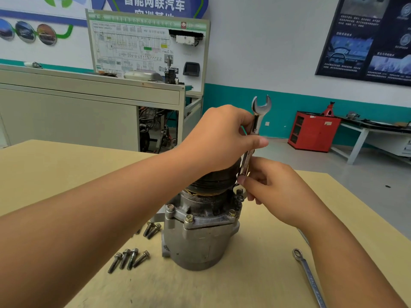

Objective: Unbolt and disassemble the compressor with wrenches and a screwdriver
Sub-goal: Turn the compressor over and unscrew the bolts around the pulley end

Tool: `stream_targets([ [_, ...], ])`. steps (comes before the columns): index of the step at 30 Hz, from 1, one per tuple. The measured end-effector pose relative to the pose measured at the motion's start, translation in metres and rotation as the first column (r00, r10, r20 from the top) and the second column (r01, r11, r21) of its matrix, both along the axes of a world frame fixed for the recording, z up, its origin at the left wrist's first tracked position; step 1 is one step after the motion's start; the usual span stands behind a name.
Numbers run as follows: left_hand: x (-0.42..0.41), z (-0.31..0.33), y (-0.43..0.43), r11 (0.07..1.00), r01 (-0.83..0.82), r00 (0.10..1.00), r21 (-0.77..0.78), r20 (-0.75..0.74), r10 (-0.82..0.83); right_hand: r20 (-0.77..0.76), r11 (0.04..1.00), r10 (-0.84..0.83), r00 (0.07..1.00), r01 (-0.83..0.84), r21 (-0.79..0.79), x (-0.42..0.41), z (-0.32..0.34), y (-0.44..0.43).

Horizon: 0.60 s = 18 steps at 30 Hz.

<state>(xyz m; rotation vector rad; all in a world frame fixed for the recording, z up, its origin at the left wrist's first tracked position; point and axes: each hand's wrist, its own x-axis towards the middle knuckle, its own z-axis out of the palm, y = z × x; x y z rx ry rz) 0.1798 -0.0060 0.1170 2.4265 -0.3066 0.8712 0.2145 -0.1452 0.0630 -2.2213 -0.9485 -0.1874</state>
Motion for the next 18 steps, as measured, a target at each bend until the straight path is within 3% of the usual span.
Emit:
stream_targets([
  [18, 0.0, 0.002, -0.015, 0.999, 0.015, 0.993, 0.029, -0.116, -0.012, -0.184, 0.997, 0.078, 0.98, -0.071, 0.042, 0.008, 0.001, -0.011],
])
